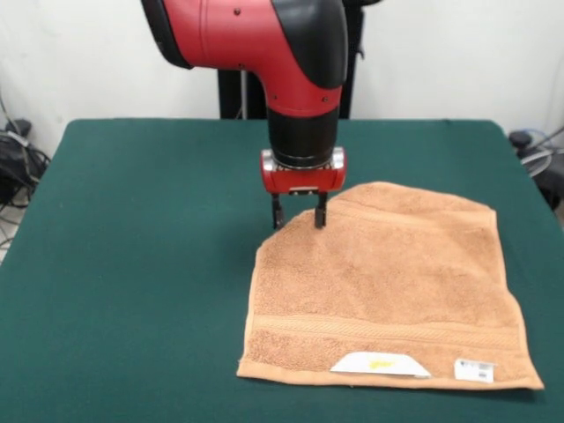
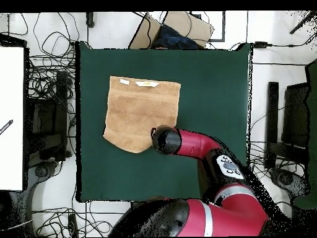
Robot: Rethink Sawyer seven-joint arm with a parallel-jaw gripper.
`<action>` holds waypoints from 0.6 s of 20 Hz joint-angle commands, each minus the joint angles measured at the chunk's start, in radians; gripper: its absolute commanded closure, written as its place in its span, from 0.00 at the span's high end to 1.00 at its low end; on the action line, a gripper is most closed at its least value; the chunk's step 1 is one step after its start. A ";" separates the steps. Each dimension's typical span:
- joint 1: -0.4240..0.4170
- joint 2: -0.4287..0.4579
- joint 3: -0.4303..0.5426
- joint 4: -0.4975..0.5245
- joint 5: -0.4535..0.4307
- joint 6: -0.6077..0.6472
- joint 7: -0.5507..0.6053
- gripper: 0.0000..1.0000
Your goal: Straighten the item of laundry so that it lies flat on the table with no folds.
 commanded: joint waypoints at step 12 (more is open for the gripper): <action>-0.009 0.028 0.046 0.063 -0.038 -0.084 0.131 0.00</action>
